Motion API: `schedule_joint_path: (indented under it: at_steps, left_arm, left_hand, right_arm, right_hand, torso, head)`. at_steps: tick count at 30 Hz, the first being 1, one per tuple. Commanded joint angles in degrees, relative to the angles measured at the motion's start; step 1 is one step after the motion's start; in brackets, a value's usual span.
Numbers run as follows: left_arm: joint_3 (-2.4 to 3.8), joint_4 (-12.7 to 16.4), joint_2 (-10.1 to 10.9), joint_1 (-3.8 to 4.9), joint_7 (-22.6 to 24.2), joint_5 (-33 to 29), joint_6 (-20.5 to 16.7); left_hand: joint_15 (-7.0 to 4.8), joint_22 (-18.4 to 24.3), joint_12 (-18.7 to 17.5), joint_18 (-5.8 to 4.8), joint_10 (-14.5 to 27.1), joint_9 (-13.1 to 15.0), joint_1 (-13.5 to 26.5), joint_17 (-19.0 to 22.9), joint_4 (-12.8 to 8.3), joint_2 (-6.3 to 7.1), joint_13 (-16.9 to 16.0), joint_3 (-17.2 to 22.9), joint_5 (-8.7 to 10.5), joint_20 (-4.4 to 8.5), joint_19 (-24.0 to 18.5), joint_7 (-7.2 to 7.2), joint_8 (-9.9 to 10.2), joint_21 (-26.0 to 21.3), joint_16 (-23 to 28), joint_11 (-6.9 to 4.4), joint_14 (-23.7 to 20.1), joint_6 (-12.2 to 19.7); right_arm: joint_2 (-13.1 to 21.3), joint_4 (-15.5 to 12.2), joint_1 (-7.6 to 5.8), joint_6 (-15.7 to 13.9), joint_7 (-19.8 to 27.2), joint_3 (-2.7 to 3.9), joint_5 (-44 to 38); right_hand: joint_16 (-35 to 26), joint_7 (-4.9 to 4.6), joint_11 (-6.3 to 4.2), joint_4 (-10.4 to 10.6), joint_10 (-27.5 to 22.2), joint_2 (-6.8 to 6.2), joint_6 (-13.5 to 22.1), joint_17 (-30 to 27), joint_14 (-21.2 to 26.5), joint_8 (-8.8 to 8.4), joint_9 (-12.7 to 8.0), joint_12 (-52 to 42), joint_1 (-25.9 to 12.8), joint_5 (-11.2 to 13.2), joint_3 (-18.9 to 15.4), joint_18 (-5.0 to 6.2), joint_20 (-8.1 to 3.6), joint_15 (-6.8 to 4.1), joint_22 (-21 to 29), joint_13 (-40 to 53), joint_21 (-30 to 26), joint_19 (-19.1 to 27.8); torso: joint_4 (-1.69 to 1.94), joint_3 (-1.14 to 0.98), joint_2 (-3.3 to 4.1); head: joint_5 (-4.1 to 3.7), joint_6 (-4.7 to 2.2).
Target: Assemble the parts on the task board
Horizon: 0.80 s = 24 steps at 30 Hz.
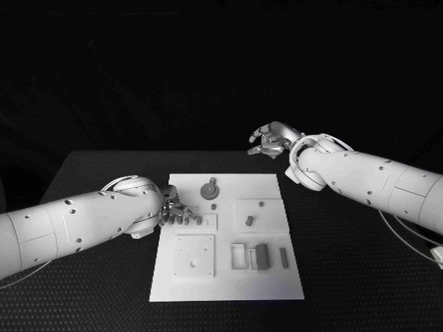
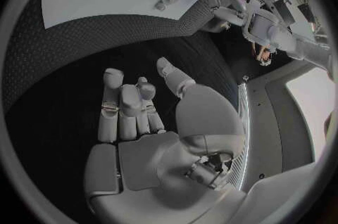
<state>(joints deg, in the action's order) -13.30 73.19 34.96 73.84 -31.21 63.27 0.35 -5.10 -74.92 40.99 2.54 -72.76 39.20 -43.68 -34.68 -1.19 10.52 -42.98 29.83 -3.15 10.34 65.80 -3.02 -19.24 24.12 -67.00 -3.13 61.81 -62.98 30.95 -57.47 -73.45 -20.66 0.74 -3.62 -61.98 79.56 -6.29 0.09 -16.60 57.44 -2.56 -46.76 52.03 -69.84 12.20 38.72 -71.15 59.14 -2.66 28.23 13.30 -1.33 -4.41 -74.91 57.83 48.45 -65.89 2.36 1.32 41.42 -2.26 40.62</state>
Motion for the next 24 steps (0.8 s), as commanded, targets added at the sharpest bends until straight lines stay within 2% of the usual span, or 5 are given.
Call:
schedule_joint_path:
  at_steps: [1, 7, 12, 17, 24]
  left_arm:
    - [0.35, 0.6, 0.6, -0.06, 0.7, -0.9, -2.2]
    - [2.01, 0.9, 1.6, 0.43, 2.2, -5.8, -4.8]
    - [2.61, 1.1, 2.1, 1.44, 5.2, -8.4, -7.7]
    - [2.70, 0.9, 1.4, 1.61, 15.3, -7.6, -13.4]
    - [2.26, 0.1, -0.7, 1.34, 25.2, 3.8, -19.4]
  left_hand:
    - [-0.12, -1.0, -0.3, -0.03, 0.4, 0.1, -0.2, 0.0, 0.4, 0.63, -0.1, 0.1, 0.20, 0.37, 0.2, -0.01, -0.2, -0.3, 0.0, -0.03, -0.4, 0.4]
    - [0.89, -0.7, -1.5, -0.85, 4.6, 0.0, -3.1, 0.8, -0.6, 0.38, 0.2, -0.3, 0.09, -0.49, -2.7, -2.17, 0.8, -2.0, 1.6, 2.06, -4.0, 6.0]
    - [2.52, 0.0, -3.4, -1.14, 8.3, 0.2, -5.0, 2.4, -1.9, -0.42, 2.0, -0.7, -0.15, -1.97, -5.7, -3.57, 0.1, -4.5, 3.8, 3.56, -7.3, 9.3]
    - [5.88, 1.6, -8.1, -1.31, 13.8, 0.1, -12.2, 5.4, -8.5, -2.82, 6.5, 1.2, -3.99, -5.21, -10.8, -4.49, -0.8, -8.7, 8.2, 5.79, -12.7, 11.3]
    - [8.18, 4.0, -19.3, -0.40, 14.8, -2.2, -20.3, 8.3, -14.8, -3.11, 16.9, 4.8, -3.61, -7.65, -10.8, -4.57, 1.2, -12.3, 12.8, 8.87, -12.7, 11.9]
  right_arm:
    - [0.0, 0.0, 0.07, 0.5, 0.3, 0.03, -0.4]
    - [-0.1, 0.1, 0.11, 0.6, 0.3, 0.03, -0.4]
    - [0.0, 0.2, 0.17, 0.6, 0.3, 0.03, -0.4]
    - [-0.1, 0.4, 0.25, 0.7, 0.4, 0.03, -0.4]
    - [-0.2, 0.8, 0.47, 0.8, 0.4, 0.03, -0.3]
  right_hand:
    - [-0.2, -2.15, 1.86, 0.0, -2.4, 0.02, -2.6, -0.1, 0.2, -0.35, -0.1, -0.3, 0.0, -0.1, -0.4, 1.70, -0.07, 0.06, -0.8, -0.1, -0.3, -0.1]
    - [-0.2, -2.15, 1.86, 0.0, -2.4, 0.02, -2.6, -0.1, 0.2, -0.35, -0.1, -0.3, 0.0, -0.1, -0.4, 1.70, -0.07, 0.07, -0.8, -0.1, -0.3, -0.1]
    - [-0.2, -2.15, 1.87, 0.0, -2.4, 0.02, -2.6, -0.1, 0.2, -0.35, -0.1, -0.3, 0.0, -0.1, -0.4, 1.70, -0.07, 0.07, -0.8, -0.1, -0.3, -0.1]
    - [-0.2, -2.15, 1.87, 0.0, -2.4, 0.03, -2.6, -0.1, 0.2, -0.36, -0.1, -0.3, -0.1, -0.1, -0.4, 1.70, -0.07, 0.07, -0.8, -0.1, -0.3, -0.1]
    - [-0.2, -2.15, 1.86, 0.0, -2.4, 0.04, -2.6, -0.1, 0.2, -0.36, -0.1, -0.3, -0.1, -0.1, -0.4, 1.70, -0.07, 0.07, -0.8, -0.1, -0.3, -0.1]
  torso:
    - [0.00, -0.01, -0.03]
    - [-0.09, -0.07, -0.01]
    - [-0.08, -0.02, 0.01]
    - [0.03, -0.04, 0.00]
    - [0.00, 0.00, 0.02]
  head:
    - [-0.01, -0.09]
    - [0.01, -0.32]
    - [-0.10, -0.49]
    - [-0.10, -0.61]
    - [-0.07, -0.86]
